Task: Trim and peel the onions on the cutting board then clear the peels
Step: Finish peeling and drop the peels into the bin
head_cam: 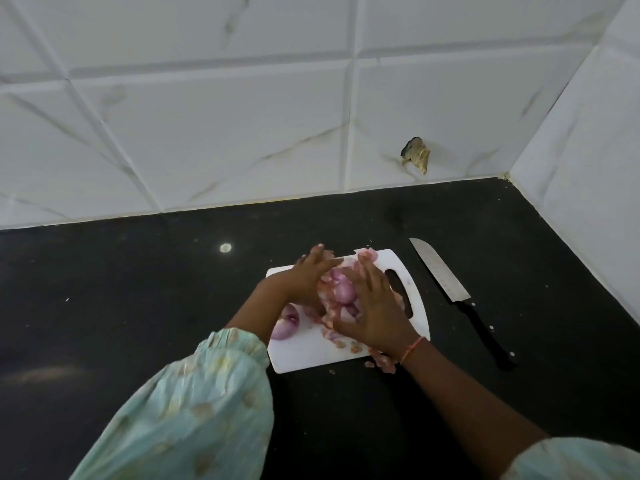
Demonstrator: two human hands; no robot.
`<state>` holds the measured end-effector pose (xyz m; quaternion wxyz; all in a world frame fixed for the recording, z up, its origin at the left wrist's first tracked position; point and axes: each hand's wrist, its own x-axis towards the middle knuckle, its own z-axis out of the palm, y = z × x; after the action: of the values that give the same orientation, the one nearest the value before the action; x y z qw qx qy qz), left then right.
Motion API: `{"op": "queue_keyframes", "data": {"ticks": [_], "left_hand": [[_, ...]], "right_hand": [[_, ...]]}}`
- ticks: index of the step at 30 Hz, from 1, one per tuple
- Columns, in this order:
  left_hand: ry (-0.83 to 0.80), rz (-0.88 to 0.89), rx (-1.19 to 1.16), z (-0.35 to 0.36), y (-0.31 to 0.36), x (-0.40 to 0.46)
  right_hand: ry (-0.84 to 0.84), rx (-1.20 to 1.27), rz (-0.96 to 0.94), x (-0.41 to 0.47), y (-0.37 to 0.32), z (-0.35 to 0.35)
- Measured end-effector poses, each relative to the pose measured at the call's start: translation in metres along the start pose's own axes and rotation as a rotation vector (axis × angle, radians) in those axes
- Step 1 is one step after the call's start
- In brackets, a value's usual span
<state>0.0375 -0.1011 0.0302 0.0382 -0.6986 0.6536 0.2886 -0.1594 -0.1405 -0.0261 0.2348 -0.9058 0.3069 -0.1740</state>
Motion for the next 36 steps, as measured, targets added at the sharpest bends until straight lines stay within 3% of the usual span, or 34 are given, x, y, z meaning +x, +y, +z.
{"op": "queue_keyframes", "data": {"ticks": [3, 6, 9, 14, 18, 23, 26, 36], "left_hand": [[0.109, -0.026, -0.032, 0.009, 0.011, 0.009], [0.360, -0.083, -0.149, 0.020, 0.023, 0.005], [0.454, -0.143, -0.187, 0.031, 0.027, -0.002], [0.429, -0.187, -0.330, 0.037, 0.030, -0.007], [0.326, -0.168, -0.395, 0.035, 0.033, -0.012], [0.331, -0.174, -0.404, 0.039, 0.038, -0.008], [0.381, -0.183, -0.460, 0.040, 0.041, -0.007], [0.450, -0.202, -0.538, 0.046, 0.044, -0.007]], "right_hand": [[-0.010, -0.005, -0.068, 0.001, 0.004, 0.005], [0.033, 0.171, -0.012, -0.001, 0.005, 0.004], [0.115, 0.312, 0.029, -0.002, 0.007, 0.002], [0.183, 0.410, 0.099, -0.004, 0.007, -0.006], [0.225, 0.172, 0.145, -0.005, 0.011, -0.021], [-0.036, 0.281, 0.143, 0.006, 0.012, -0.036], [-0.035, 0.260, 0.140, 0.010, 0.005, -0.035], [-0.131, 0.582, 0.283, 0.005, 0.018, -0.050]]}}
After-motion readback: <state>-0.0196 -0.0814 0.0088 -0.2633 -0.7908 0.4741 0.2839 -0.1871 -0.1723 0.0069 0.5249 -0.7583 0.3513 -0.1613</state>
